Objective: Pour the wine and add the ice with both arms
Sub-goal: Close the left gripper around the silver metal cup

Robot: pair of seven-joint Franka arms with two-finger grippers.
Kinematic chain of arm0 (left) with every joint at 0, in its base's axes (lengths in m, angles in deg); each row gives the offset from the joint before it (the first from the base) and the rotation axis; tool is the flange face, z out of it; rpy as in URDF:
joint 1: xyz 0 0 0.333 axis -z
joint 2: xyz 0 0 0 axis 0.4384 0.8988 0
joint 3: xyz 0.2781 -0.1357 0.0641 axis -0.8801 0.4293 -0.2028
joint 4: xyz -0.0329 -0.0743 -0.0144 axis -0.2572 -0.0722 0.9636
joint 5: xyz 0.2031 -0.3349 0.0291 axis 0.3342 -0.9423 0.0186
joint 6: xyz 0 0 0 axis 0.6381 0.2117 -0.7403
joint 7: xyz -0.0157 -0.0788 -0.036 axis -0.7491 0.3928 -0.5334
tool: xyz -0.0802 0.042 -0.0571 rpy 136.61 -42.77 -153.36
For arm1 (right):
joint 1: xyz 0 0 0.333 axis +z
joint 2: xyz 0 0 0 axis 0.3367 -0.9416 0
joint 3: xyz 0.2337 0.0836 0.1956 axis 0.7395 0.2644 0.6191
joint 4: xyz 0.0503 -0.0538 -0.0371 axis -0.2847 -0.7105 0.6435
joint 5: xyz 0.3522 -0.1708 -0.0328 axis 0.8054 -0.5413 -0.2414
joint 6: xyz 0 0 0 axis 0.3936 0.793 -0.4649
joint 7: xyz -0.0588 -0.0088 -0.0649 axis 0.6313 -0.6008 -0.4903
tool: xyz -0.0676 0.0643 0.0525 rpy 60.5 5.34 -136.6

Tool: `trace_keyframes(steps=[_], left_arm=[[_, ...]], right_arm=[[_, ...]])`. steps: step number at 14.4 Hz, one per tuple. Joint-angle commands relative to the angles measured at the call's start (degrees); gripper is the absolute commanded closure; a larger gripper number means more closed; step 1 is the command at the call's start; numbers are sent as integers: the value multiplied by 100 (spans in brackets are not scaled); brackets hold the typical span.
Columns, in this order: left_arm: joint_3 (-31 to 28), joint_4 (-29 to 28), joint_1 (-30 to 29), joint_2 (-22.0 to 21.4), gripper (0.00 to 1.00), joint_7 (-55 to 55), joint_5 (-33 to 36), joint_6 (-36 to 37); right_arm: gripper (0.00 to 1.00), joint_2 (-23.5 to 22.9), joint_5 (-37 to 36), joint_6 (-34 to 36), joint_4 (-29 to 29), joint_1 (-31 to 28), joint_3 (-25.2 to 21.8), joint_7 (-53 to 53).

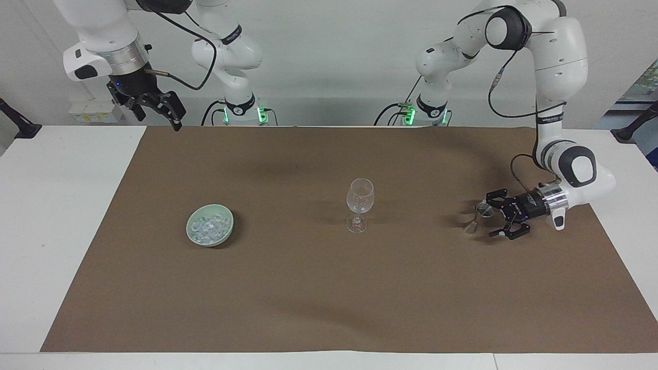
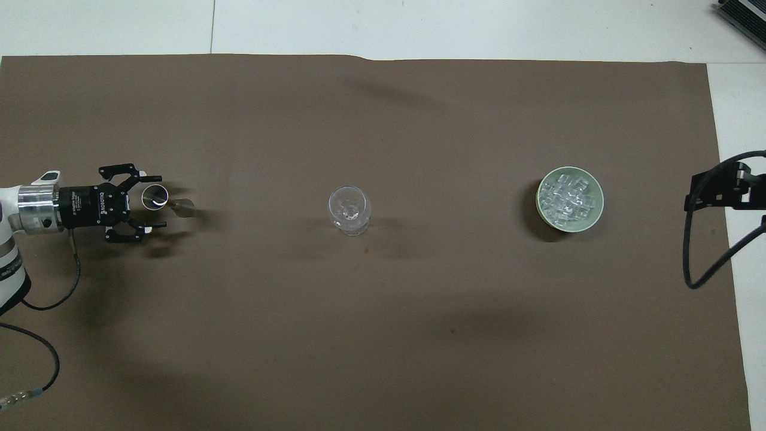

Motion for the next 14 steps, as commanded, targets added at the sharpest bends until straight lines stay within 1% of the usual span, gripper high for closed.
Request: trace_keyframes(steps=[1,6,14], left_arm=[[-19,-109,41,38,0,160,-284,-51],[-1,-136,24,30,0,168,-478,72],[-1,-127,24,21,0,370,-504,344]], right_arm=[[0,25,31,-96,-47,-32,17,97],[0,25,31,-96,-47,-32,17,97],[0,25,31,-96,-47,-32,17,97]])
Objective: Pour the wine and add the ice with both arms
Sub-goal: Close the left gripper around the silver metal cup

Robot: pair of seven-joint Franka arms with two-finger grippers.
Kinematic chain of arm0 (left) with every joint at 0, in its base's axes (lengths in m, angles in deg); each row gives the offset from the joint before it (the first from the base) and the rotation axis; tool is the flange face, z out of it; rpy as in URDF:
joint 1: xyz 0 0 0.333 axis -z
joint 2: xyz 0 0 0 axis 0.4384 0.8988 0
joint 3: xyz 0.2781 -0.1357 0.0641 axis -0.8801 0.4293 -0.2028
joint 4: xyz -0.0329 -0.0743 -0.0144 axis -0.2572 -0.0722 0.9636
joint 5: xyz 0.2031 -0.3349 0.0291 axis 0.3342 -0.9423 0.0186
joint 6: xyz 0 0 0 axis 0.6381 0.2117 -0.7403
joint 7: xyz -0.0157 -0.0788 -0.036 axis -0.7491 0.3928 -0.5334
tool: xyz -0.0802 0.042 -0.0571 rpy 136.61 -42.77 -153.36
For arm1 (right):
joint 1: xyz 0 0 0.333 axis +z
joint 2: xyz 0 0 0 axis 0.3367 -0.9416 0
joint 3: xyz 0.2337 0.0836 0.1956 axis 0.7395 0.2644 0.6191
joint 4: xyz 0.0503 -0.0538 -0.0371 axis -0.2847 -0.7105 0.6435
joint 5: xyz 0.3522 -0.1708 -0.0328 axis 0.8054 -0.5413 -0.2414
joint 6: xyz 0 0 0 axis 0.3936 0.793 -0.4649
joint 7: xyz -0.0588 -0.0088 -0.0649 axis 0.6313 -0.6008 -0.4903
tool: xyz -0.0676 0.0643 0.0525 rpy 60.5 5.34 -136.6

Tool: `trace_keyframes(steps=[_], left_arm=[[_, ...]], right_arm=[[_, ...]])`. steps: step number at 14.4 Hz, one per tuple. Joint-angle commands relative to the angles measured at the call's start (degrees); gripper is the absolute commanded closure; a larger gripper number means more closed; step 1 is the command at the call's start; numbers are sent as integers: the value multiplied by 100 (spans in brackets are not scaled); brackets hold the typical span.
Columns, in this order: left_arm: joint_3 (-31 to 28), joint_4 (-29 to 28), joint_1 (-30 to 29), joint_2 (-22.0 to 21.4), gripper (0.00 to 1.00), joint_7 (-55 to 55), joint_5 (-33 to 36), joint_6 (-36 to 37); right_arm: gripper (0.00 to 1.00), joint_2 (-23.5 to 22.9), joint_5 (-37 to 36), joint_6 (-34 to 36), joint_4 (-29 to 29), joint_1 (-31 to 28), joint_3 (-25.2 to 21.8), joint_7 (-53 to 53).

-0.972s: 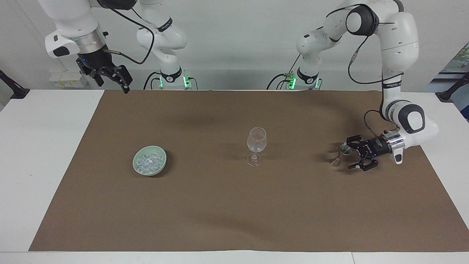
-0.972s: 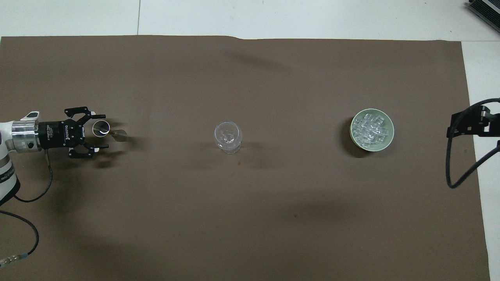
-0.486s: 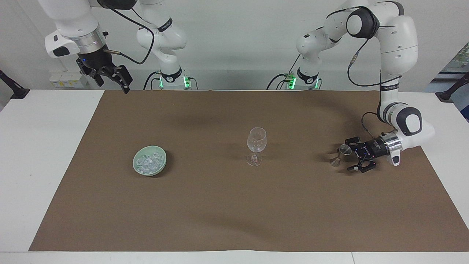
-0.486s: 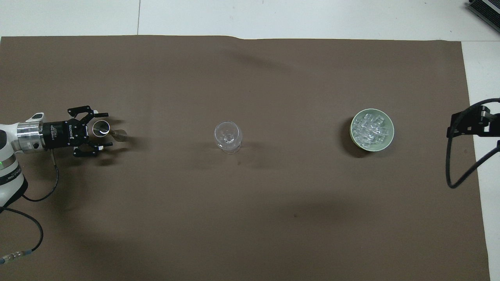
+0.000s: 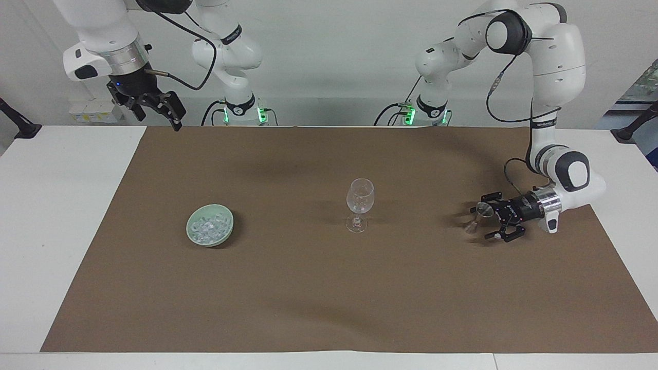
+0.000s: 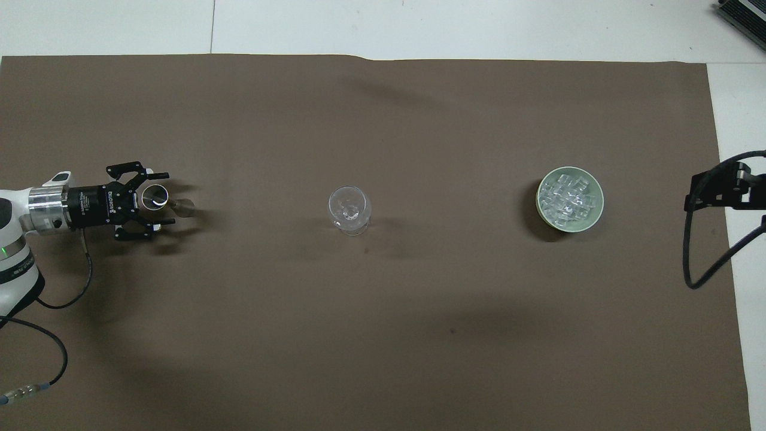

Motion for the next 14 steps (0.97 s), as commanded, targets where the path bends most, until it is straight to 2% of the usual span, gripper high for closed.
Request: trace_keyframes(steps=[1,6,8,14], left_arm=[[-47,-108,31,-65,0,157,-149,144],[-47,-100,31,-65,37,140,-150,144],[-56,-91,22,-65,45,131,-150,161],[-64,-64,-30,-73,45,113,-132,223]], right_arm=[[0,25,31,-96,-47,-32,17,97],[0,25,31,-96,-47,-32,17,97],[0,25,31,-96,-47,-32,17,97],[0,25,31,-96,-47,-32,17,97]])
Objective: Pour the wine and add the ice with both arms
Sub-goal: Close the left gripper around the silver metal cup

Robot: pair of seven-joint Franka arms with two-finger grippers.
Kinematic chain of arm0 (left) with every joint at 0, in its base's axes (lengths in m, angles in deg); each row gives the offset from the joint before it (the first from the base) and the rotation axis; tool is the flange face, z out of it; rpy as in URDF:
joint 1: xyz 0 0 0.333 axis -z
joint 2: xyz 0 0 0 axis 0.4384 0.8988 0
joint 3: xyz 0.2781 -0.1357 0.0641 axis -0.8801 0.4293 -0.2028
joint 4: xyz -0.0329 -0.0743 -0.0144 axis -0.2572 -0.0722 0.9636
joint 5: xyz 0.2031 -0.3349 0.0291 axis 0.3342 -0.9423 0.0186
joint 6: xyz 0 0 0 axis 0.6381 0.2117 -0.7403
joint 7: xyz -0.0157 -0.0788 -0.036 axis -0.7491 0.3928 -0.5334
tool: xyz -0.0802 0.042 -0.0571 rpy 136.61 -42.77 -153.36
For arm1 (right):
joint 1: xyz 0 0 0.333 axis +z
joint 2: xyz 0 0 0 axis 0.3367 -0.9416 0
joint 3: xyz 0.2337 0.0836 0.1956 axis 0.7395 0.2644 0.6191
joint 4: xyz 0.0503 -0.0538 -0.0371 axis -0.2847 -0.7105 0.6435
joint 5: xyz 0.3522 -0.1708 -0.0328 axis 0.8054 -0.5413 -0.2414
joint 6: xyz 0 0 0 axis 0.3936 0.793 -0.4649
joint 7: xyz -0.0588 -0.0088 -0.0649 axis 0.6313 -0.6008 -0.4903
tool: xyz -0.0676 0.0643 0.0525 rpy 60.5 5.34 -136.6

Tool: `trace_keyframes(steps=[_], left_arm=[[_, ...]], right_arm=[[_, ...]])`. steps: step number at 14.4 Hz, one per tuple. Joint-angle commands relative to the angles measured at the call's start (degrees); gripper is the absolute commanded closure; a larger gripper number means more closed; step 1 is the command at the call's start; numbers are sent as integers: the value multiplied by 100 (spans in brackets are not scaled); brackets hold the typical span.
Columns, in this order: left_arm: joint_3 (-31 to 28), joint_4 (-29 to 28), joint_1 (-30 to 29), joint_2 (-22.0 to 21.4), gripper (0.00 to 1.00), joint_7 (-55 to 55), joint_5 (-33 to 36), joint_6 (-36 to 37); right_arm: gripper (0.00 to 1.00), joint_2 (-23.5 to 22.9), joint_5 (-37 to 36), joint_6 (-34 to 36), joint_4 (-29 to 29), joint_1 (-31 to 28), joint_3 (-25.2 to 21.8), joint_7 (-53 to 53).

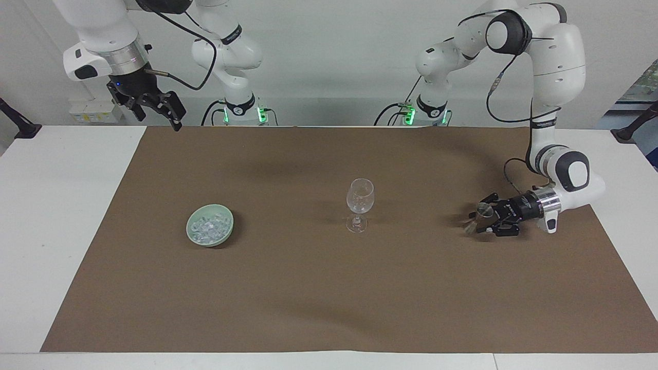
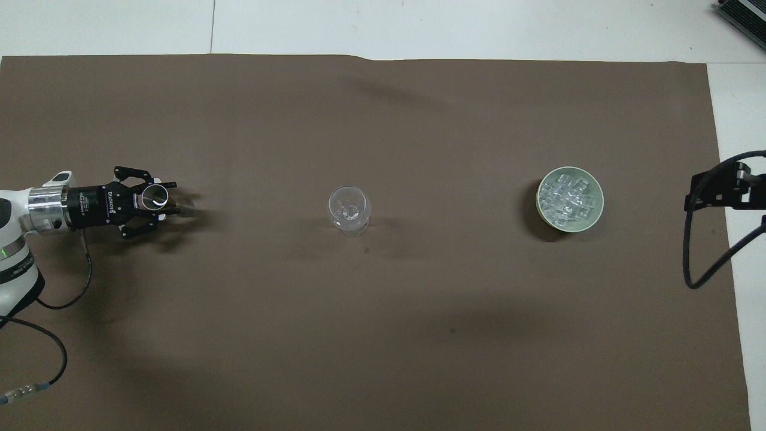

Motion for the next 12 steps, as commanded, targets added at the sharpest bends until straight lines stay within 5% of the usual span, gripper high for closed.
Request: trace_keyframes(steps=[1,3,8,12], left_arm=[[-56,-57,-44,-73,45,42,-83,145],[-57,-57,-53,-73,50,42,-92,145],[-57,-57,-44,-73,96,42,-92,145],[-48,-57,-105,-81,100,33,-109,250]], right_arm=[[0,25,31,-96,-47,-32,17,97],[0,25,31,-96,-47,-32,17,97],[0,25,31,-96,-47,-32,17,97],[0,25,31,-96,-47,-32,17,97]])
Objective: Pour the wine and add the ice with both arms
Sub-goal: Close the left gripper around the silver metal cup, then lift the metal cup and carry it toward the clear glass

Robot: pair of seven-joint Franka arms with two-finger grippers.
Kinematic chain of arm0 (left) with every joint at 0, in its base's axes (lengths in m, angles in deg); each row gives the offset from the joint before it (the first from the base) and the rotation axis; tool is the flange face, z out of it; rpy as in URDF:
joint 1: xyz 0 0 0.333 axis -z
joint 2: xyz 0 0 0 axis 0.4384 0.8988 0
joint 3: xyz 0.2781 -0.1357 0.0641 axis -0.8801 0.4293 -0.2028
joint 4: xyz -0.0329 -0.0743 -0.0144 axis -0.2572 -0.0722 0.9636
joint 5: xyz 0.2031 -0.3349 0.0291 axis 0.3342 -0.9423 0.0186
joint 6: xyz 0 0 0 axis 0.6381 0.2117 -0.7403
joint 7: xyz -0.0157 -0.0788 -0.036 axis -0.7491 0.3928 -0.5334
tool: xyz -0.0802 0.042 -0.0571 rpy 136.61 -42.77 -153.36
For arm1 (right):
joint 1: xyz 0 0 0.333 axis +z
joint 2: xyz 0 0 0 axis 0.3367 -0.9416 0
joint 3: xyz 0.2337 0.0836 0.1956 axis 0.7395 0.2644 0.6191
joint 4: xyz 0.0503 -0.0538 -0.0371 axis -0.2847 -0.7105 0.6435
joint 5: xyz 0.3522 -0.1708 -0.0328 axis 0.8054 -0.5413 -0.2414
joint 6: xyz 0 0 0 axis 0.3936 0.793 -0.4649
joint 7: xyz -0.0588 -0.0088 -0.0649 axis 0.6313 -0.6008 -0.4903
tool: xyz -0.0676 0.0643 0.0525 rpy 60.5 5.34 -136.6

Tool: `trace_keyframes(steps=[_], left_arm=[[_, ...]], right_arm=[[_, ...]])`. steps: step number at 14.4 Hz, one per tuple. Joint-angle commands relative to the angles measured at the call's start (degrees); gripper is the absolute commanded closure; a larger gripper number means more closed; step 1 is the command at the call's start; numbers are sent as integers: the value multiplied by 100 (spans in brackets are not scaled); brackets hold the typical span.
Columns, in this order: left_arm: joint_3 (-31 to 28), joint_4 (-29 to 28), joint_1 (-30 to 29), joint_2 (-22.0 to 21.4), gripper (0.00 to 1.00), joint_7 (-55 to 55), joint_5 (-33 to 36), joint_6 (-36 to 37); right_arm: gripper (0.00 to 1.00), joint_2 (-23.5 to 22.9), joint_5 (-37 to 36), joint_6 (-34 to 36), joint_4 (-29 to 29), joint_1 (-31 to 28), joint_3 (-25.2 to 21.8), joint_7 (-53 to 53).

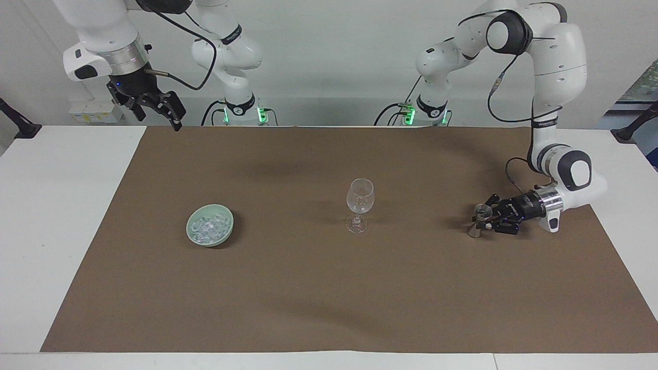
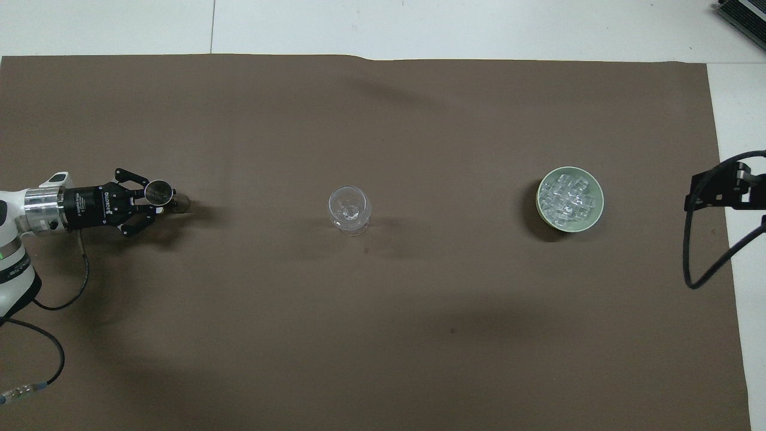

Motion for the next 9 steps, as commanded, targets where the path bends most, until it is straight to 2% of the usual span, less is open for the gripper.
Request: trace_keyframes(steps=[1,3,7,9], left_arm=[[1,-67,-111,-87,100,6,-113,222],[1,-58,-111,-139,100,-116,-157,302],[9,-49,38,-517,100,-687,-201,250],[1,-67,362,-824,100,-986,-227,127]], right_arm=[[0,25,31,-87,-47,-32,17,97],[0,25,31,-96,-47,-32,17,97],[0,25,31,-96,-47,-32,17,97],[0,25,31,-96,-47,-32,17,97]])
